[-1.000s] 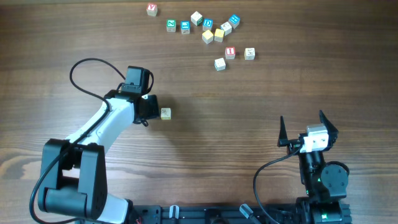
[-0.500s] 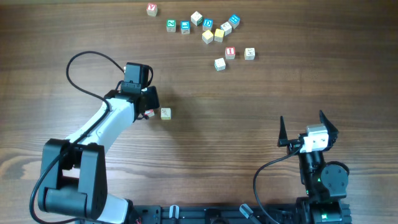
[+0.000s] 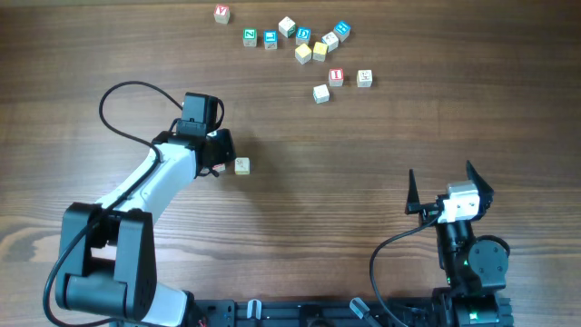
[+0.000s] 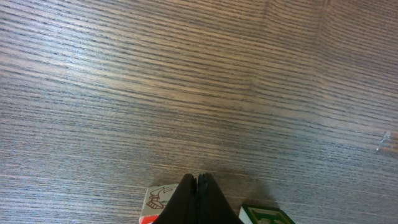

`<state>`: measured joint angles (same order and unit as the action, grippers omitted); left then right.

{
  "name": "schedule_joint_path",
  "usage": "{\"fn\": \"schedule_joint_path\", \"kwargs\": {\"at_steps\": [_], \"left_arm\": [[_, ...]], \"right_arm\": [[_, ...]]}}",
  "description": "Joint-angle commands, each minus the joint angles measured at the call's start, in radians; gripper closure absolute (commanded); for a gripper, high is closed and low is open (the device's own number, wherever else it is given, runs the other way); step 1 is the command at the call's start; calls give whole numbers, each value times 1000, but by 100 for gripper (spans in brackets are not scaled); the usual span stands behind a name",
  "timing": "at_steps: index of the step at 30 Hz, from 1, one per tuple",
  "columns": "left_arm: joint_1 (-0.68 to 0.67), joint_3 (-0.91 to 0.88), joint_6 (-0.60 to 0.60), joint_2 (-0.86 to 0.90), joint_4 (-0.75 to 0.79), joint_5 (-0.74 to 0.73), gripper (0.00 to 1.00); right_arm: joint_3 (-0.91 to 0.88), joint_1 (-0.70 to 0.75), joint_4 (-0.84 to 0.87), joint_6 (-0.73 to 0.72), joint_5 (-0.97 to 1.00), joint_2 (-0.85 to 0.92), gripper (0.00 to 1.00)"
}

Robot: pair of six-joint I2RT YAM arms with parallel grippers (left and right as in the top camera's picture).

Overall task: Form a horizontal line
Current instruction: 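Carry the red A block beside the white block with left gripper, then place the red A block left of the white block and release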

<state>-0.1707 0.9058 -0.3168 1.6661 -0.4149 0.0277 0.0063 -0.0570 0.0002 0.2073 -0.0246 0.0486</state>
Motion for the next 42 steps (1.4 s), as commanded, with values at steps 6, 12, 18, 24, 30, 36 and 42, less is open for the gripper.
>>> {"fn": "schedule_joint_path", "kwargs": {"at_steps": [6, 12, 18, 24, 30, 36, 42], "left_arm": [[-1, -3, -8, 1, -9, -44, 96], [-1, -2, -5, -11, 17, -18, 96], [47, -2, -6, -79, 50, 82, 96], [150, -3, -27, -57, -65, 17, 96], [150, -4, -23, 18, -61, 15, 96], [150, -4, -1, 18, -61, 14, 96], [150, -4, 6, 18, -61, 38, 96]], "right_arm": [[-1, 2, 5, 6, 2, -5, 0], [-1, 2, 5, 6, 2, -5, 0], [-1, 2, 5, 6, 2, -5, 1], [-1, 2, 5, 6, 2, -5, 0], [-1, 2, 5, 6, 2, -5, 0], [-1, 2, 5, 6, 2, -5, 0], [-1, 2, 5, 6, 2, -5, 0]]}}
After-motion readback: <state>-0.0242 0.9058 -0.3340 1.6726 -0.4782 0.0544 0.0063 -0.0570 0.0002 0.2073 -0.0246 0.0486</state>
